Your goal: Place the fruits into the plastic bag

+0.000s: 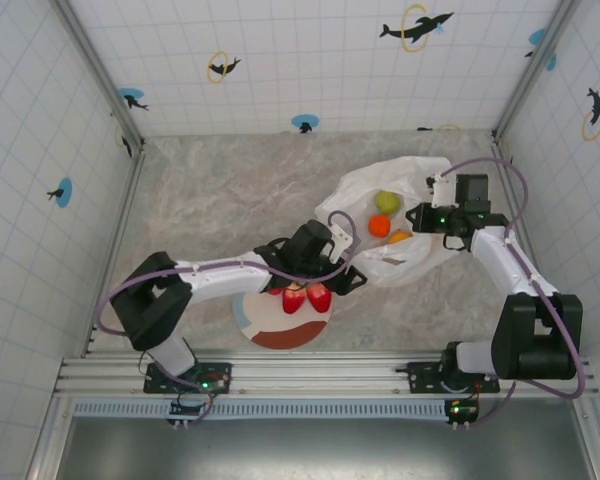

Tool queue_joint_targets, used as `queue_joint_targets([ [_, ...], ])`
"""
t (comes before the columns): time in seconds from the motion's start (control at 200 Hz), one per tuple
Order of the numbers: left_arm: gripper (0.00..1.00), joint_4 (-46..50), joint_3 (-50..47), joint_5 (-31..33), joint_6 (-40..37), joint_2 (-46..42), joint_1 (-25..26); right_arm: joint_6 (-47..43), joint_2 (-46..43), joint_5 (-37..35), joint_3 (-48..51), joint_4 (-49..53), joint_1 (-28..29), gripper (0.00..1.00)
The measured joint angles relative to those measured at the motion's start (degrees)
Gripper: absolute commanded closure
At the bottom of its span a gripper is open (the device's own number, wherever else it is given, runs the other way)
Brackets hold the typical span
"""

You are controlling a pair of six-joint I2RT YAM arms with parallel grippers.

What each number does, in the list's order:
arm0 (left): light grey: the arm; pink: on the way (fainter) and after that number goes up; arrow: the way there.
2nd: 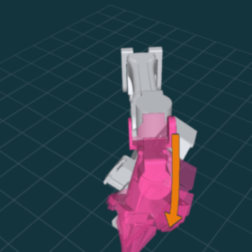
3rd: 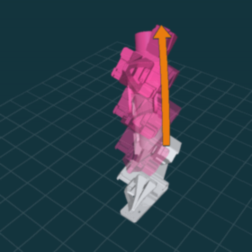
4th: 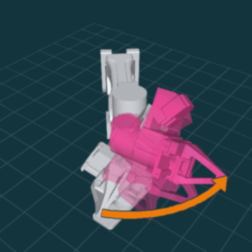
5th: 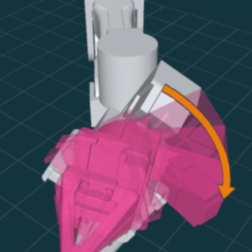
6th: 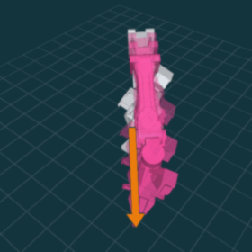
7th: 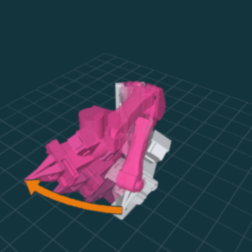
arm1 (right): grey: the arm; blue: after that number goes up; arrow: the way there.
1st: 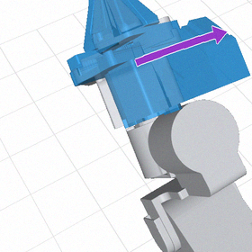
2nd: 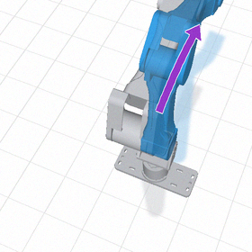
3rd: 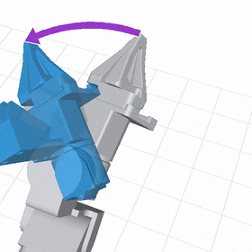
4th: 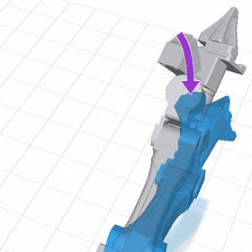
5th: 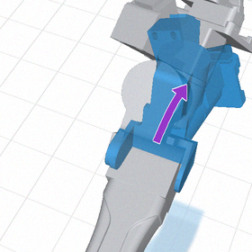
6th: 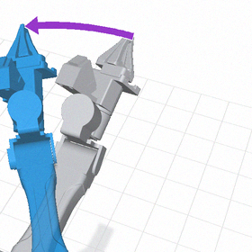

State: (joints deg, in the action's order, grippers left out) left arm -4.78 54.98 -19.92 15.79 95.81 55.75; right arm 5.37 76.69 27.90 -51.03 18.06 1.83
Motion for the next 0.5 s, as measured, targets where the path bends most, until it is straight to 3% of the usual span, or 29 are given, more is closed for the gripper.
queue_joint_targets([
  [0.1, 0.48, -1.42, 1.81, -1.27, -0.31, 2.93, 0.66, -0.02, 0.00, -0.09, -0.33, 0.04, 0.04, 1.00],
  [0.22, 0.59, -4.15, 2.86, -3.54, 0.94, 4.61, 2.60, -0.04, 0.00, -0.50, -0.35, 0.09, 0.13, 1.00],
  [0.5, 0.58, -6.93, 5.81, -7.93, 1.84, 8.98, 6.69, 0.42, 0.00, -1.53, -0.33, 0.07, 1.49, 1.00],
])
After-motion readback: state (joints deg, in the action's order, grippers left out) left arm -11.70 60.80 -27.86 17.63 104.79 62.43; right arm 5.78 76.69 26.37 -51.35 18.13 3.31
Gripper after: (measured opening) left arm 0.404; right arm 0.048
